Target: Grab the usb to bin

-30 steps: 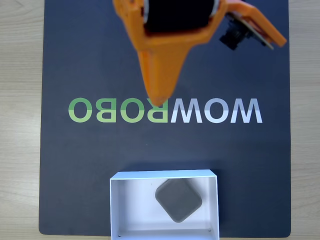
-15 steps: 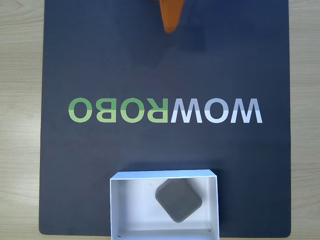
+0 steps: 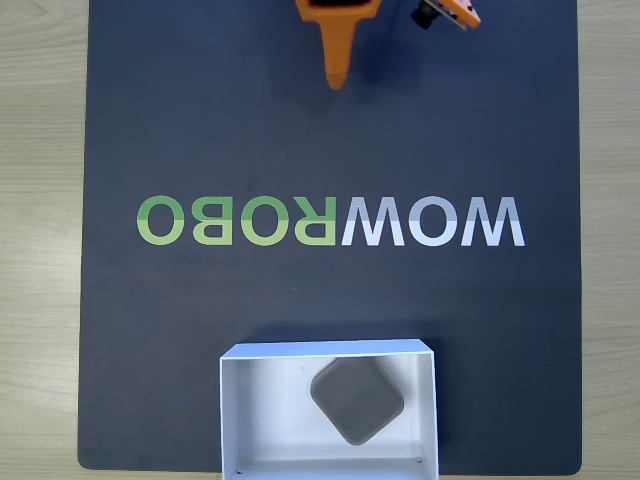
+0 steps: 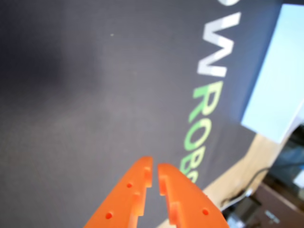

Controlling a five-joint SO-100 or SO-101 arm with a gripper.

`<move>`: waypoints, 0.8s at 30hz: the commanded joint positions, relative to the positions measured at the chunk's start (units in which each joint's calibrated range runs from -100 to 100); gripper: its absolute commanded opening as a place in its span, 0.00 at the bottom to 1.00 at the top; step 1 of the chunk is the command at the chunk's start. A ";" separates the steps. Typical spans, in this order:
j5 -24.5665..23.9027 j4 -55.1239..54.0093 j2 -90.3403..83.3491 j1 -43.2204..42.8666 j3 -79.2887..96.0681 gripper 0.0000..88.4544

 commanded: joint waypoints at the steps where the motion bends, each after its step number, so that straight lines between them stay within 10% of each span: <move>1: -0.03 2.10 -5.53 1.13 3.80 0.01; 24: -0.45 14.76 -13.58 15.28 4.07 0.01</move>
